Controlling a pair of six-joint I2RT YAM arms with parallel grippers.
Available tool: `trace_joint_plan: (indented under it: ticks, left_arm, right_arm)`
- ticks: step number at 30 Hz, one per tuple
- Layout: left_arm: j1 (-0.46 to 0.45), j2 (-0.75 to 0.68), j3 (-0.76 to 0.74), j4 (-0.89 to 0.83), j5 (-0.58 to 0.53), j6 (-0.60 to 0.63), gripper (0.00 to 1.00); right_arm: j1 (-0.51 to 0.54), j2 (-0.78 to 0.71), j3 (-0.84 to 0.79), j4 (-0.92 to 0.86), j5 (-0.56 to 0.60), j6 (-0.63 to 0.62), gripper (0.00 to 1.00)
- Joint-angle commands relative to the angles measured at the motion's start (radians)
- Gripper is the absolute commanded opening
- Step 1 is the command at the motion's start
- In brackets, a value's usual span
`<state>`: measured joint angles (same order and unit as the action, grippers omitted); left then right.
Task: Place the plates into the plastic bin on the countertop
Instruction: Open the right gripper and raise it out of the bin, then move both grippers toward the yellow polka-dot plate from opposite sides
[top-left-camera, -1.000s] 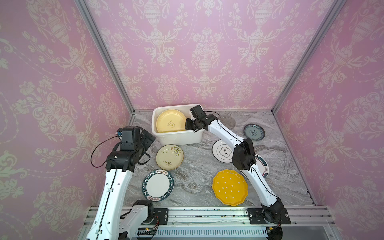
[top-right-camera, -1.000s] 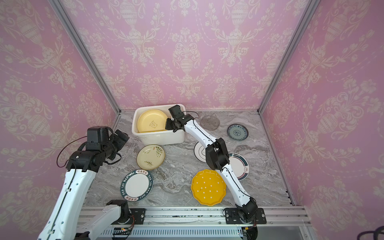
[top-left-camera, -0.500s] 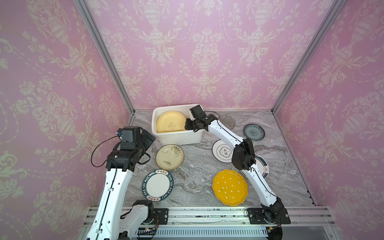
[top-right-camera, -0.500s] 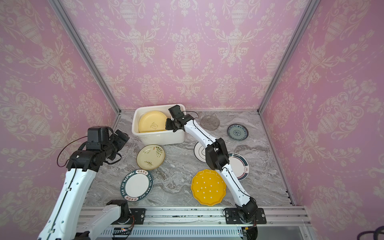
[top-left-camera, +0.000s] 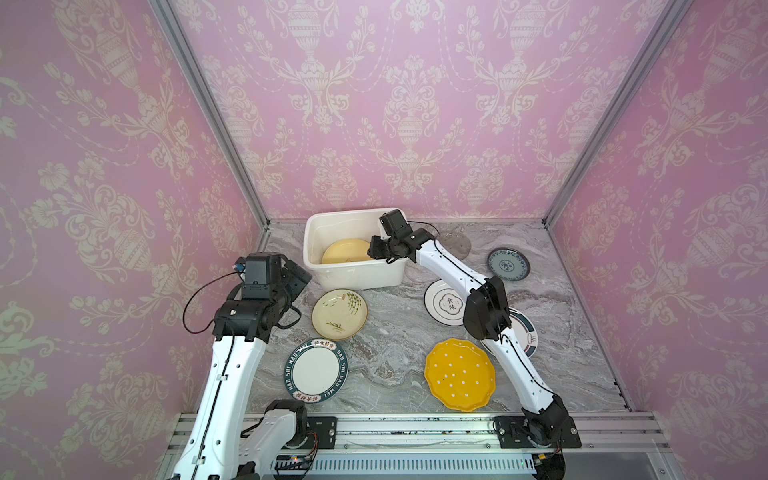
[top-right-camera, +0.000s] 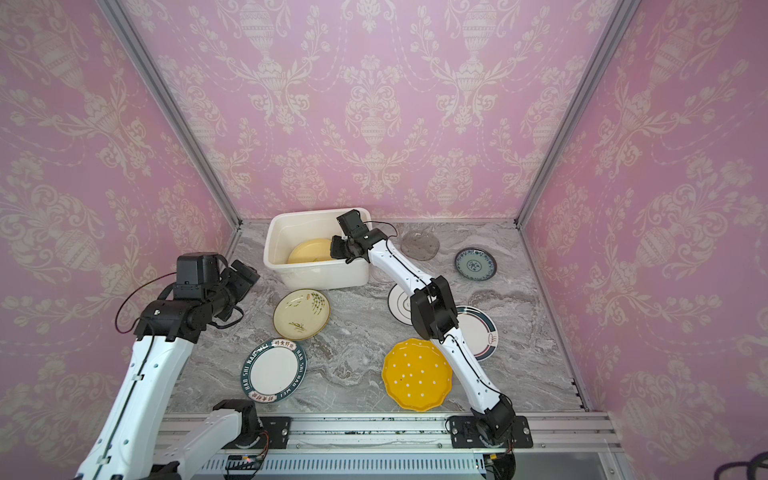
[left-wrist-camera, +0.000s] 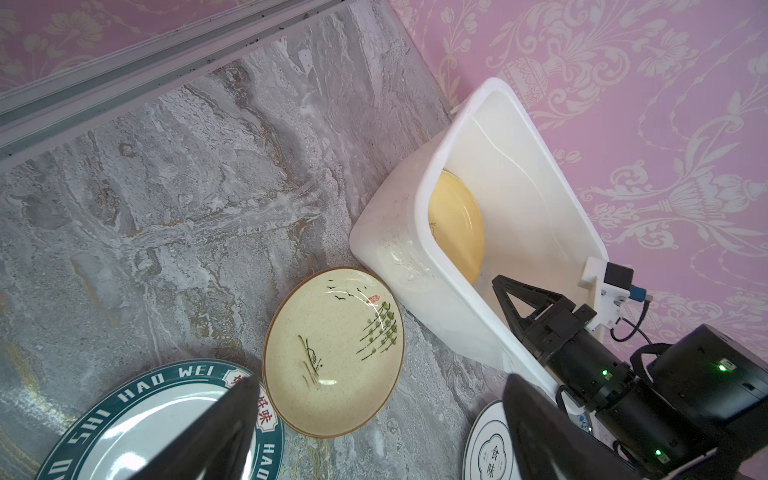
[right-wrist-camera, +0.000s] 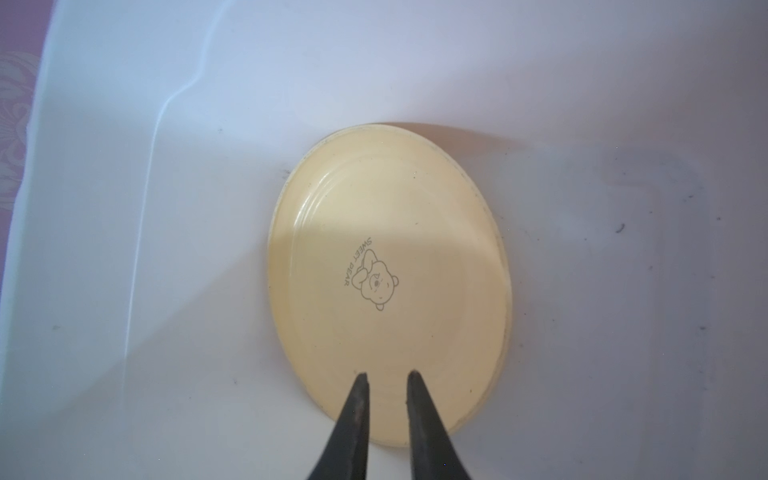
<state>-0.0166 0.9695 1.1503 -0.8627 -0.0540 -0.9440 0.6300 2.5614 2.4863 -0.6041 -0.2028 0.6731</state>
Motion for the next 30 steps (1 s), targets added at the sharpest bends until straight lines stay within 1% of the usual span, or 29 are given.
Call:
trace_joint_plan:
  ticks: [1,5,7,9,11,13,16,20,23,24,27,28,30]
  left_arm:
    - [-0.002,0.003,-0.016,-0.033,0.011,0.012,0.94]
    - [-0.002,0.006,-0.014,-0.030,0.013,0.017,0.94]
    - [-0.002,0.004,-0.014,-0.030,0.014,0.017,0.94]
    - [-0.002,0.001,-0.014,-0.029,0.017,0.018,0.94]
    - [-0.002,-0.009,-0.013,-0.021,0.018,0.024,0.94]
    - [-0.002,-0.025,-0.014,-0.004,0.024,0.038,0.95]
    - [-0.002,-0.038,0.012,0.015,0.053,0.095,0.97]
    - [-0.002,-0.071,0.048,0.046,0.088,0.160,0.99]
    - [-0.001,-0.106,0.059,0.090,0.147,0.194,0.99]
    - [-0.002,-0.107,0.069,0.092,0.181,0.201,0.99]
    - [-0.003,-0.058,0.136,0.027,0.330,0.235,0.97]
    - [-0.004,-0.036,0.158,0.004,0.388,0.235,0.96]
    - [-0.024,-0.022,0.170,-0.005,0.467,0.228,0.96]
  right_arm:
    - [0.004,0.061,-0.007,-0.015,0.003,-0.017,0.19]
    - [0.000,0.056,-0.007,-0.010,-0.007,-0.017,0.20]
    - [0.000,0.044,-0.006,-0.002,-0.018,-0.018,0.25]
    - [0.000,0.023,-0.007,0.010,-0.031,-0.021,0.33]
    - [0.000,-0.008,-0.004,0.024,-0.044,-0.027,0.44]
    - [0.000,-0.045,-0.004,0.033,-0.054,-0.038,0.51]
    - [0.003,-0.116,-0.006,0.028,-0.054,-0.069,0.66]
    - [0.008,-0.227,-0.028,0.012,-0.055,-0.143,0.78]
    - [0.008,-0.317,-0.053,-0.021,-0.029,-0.179,0.87]
    - [0.008,-0.346,-0.064,-0.035,-0.019,-0.185,0.89]
    - [0.000,-0.454,-0.115,-0.115,0.028,-0.194,0.90]
    - [-0.004,-0.502,-0.154,-0.143,0.037,-0.190,0.90]
    - [-0.014,-0.605,-0.267,-0.178,0.059,-0.175,0.90]
